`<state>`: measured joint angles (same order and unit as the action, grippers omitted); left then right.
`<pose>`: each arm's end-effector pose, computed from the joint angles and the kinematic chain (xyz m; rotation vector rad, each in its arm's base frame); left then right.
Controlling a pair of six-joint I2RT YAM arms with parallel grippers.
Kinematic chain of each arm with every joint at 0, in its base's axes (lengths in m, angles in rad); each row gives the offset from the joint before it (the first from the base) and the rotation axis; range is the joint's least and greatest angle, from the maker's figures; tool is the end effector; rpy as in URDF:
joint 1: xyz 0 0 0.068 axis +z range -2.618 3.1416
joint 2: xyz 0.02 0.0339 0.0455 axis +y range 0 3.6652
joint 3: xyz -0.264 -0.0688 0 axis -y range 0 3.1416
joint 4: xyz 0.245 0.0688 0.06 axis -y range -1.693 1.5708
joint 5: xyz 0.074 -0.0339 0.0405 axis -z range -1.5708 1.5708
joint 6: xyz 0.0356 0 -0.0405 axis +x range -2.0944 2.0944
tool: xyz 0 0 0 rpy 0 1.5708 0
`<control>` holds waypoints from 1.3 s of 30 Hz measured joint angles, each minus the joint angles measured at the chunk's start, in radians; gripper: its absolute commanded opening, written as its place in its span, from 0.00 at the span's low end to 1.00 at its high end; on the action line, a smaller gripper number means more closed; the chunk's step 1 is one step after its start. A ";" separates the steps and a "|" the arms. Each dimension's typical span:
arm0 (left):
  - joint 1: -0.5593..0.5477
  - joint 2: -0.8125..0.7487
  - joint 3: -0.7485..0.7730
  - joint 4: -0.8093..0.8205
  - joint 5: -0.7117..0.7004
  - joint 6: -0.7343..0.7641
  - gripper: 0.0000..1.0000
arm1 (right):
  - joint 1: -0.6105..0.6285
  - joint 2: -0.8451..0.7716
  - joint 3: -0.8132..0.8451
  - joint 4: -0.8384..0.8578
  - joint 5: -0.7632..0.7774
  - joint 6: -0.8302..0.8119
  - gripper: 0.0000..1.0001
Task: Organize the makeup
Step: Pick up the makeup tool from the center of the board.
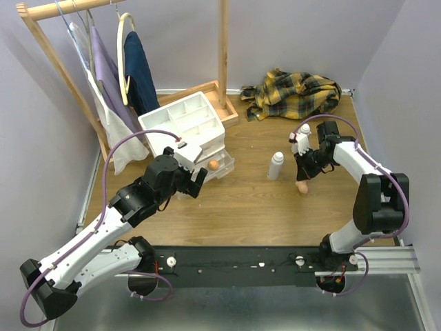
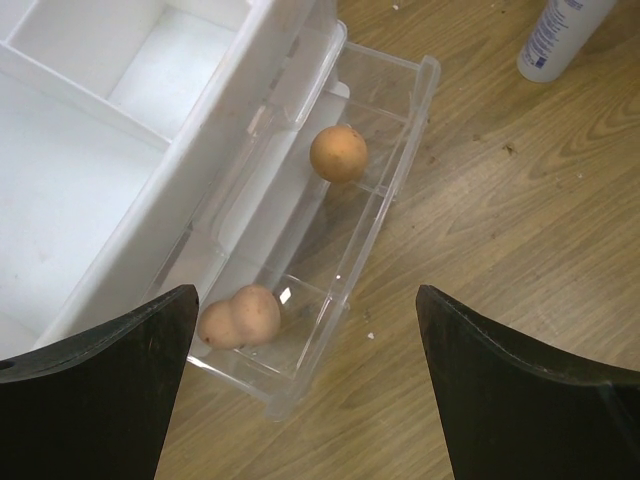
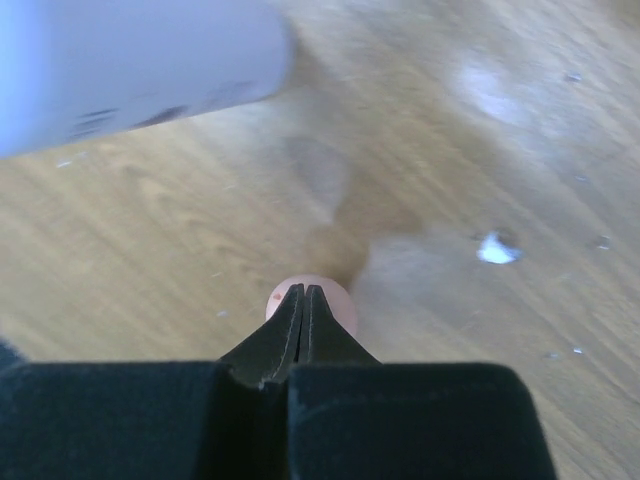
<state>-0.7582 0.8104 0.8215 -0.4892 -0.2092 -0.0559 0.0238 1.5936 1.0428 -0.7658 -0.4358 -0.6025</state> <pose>0.1350 -0.1177 0.3174 0.5812 1.9664 -0.2954 0.2925 0.0220 0.1975 -0.9168 2.5800 0.4810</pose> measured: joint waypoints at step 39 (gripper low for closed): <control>-0.209 0.159 -0.177 0.657 0.463 -0.485 0.96 | 0.000 -0.183 0.103 -0.552 -0.827 -0.678 0.01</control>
<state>-0.9668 0.9695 0.6441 0.1673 0.2543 -0.5411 0.0238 1.4101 1.1458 -1.3182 -1.2625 -1.2804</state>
